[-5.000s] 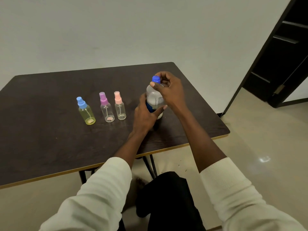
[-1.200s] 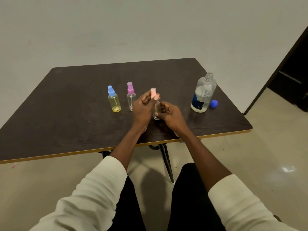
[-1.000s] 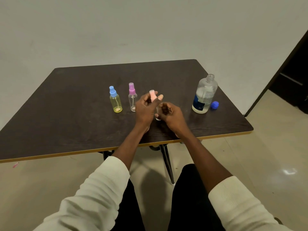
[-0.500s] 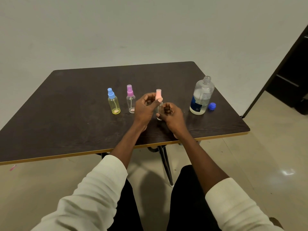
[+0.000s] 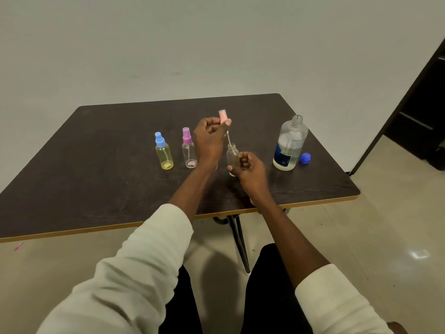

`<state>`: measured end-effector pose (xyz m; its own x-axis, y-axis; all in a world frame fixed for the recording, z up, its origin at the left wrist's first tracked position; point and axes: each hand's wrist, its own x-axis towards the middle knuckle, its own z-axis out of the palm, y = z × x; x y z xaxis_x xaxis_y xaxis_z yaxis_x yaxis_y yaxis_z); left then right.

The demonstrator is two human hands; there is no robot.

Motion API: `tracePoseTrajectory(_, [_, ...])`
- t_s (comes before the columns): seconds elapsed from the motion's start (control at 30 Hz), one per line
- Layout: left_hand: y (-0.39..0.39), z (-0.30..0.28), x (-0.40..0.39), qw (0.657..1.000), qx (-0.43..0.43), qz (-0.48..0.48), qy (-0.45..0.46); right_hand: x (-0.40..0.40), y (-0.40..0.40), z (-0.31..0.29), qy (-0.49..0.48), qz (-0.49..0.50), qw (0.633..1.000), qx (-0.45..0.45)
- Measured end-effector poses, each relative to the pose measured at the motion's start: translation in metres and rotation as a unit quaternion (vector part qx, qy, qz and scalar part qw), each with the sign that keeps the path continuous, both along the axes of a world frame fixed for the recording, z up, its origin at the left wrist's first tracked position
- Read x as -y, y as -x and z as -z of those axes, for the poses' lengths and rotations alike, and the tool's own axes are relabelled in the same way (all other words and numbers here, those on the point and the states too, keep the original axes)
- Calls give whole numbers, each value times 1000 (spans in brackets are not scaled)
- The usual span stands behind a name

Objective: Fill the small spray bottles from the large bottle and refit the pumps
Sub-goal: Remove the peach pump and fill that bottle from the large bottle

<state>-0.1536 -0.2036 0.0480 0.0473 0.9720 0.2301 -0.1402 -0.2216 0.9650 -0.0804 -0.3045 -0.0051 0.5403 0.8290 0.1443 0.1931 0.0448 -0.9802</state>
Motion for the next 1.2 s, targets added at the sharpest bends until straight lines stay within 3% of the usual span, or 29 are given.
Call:
tracePoseTrajectory(0.3, [-27, 2, -28, 988, -122, -74, 60, 1, -4, -1, -29, 106, 993, -34])
tracePoseTrajectory(0.6, [-23, 53, -24, 936, -340, -88, -16, -6, -9, 7, 22, 112, 993, 1])
tracePoseTrajectory(0.9, [-24, 55, -24, 918, -381, -112, -24, -6, -10, 5, 6, 113, 994, 5])
tracePoseTrajectory(1.2, [-22, 58, -24, 926, -361, -107, -26, -7, -10, 4, 8, 100, 995, -2])
